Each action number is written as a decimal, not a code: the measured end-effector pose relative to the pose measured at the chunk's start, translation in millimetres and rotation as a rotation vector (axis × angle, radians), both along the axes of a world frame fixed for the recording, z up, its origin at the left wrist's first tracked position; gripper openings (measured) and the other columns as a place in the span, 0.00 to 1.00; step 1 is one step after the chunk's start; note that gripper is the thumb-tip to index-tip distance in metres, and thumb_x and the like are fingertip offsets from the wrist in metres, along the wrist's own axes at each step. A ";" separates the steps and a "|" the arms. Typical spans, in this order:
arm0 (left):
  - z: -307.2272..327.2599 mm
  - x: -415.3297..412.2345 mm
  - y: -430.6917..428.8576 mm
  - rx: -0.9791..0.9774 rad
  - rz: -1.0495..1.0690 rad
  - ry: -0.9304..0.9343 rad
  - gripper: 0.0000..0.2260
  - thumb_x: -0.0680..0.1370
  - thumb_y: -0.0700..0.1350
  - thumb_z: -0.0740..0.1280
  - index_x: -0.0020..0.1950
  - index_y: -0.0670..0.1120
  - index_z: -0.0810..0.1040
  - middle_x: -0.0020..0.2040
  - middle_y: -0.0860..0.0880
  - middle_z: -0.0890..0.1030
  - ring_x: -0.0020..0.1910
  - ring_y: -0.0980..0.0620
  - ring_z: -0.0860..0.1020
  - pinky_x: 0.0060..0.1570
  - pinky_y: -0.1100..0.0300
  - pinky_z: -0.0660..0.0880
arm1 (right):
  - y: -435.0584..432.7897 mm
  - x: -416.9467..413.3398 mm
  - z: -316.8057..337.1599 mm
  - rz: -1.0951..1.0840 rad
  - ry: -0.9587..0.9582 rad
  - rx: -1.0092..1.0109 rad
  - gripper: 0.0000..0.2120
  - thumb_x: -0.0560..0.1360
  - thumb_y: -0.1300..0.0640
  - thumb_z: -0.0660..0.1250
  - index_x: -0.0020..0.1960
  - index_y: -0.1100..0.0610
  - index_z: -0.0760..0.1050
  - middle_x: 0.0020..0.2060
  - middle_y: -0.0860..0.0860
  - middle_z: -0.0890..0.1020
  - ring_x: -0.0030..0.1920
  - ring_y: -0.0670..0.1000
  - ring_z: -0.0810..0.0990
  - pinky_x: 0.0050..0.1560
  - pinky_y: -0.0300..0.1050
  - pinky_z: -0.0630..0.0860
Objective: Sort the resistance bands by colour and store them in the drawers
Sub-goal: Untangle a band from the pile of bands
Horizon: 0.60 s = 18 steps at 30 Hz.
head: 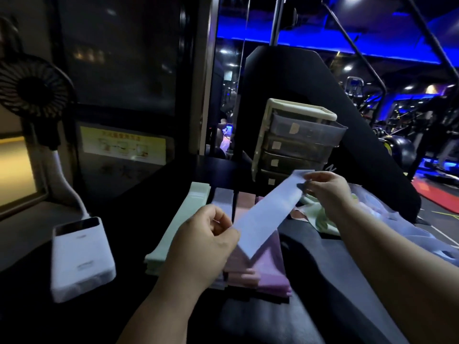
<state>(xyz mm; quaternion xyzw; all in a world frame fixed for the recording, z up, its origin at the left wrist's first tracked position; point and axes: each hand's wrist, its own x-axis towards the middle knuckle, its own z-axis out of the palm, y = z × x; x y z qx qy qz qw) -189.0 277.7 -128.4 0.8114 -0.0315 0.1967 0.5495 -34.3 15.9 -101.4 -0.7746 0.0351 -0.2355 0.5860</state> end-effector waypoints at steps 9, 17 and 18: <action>1.1 -9.8 35.8 0.294 0.141 0.084 0.05 0.71 0.49 0.68 0.38 0.51 0.74 0.34 0.54 0.80 0.32 0.58 0.76 0.30 0.66 0.70 | 82.1 38.8 -5.8 0.041 0.072 -0.133 0.09 0.67 0.60 0.78 0.45 0.51 0.84 0.40 0.50 0.85 0.42 0.50 0.82 0.50 0.47 0.80; 0.1 -10.9 51.9 0.301 0.100 0.147 0.08 0.74 0.50 0.68 0.45 0.56 0.68 0.36 0.55 0.80 0.32 0.59 0.77 0.31 0.67 0.70 | 124.8 65.7 -19.5 0.085 0.129 -0.286 0.08 0.71 0.61 0.74 0.37 0.50 0.82 0.35 0.48 0.82 0.39 0.50 0.80 0.42 0.44 0.78; -0.3 -10.5 52.3 0.310 0.102 0.152 0.08 0.74 0.50 0.67 0.45 0.56 0.68 0.35 0.55 0.80 0.32 0.59 0.77 0.31 0.66 0.70 | 128.2 67.4 -21.9 0.096 0.135 -0.303 0.07 0.71 0.61 0.74 0.38 0.50 0.83 0.37 0.48 0.83 0.41 0.50 0.82 0.44 0.44 0.79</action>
